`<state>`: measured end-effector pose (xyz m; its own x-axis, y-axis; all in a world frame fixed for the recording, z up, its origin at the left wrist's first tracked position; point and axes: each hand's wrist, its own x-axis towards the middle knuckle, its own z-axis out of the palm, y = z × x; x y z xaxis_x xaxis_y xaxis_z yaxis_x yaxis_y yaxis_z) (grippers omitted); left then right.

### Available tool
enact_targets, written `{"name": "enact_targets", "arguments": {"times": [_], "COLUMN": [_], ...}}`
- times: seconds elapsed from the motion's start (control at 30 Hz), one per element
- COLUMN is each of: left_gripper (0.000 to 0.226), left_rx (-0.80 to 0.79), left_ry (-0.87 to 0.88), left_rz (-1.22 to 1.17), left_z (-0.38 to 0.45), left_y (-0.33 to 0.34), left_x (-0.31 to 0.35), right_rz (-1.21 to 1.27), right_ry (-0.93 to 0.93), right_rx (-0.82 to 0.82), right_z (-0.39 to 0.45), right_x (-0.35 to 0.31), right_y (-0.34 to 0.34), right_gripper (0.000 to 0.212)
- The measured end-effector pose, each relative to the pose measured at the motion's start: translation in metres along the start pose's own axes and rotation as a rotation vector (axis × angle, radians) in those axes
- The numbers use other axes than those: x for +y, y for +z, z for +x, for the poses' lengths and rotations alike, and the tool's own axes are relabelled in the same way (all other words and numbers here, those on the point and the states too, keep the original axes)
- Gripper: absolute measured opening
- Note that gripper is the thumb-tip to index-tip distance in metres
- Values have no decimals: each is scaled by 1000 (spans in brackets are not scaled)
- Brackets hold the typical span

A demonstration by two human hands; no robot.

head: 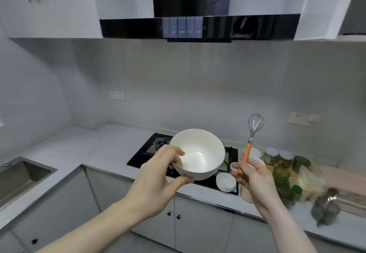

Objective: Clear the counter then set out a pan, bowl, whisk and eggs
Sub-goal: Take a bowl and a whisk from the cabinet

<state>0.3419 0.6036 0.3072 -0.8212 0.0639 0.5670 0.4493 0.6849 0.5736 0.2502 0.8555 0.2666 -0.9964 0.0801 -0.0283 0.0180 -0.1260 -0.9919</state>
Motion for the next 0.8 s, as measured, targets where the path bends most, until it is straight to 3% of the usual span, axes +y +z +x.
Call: {"name": "enact_targets", "arguments": {"times": [0.3,0.5,0.8], "left_gripper": [42,43,41], "left_rx": [255,338,335], "left_ry": [-374,-555,-740], "left_rz": [155,250,354], "left_z": [-75,-85,-32], "left_y": [-108,-153,-191], "left_x": [-140,-246,-395], "right_rz": [-262,-384,-503], "right_ry": [123,152,183], "right_rx": [-469,-715,-885], "right_z": [17,57,156], "right_x": [47,81,121], "right_y": [173,280,423], "right_gripper": [15,17,15]}}
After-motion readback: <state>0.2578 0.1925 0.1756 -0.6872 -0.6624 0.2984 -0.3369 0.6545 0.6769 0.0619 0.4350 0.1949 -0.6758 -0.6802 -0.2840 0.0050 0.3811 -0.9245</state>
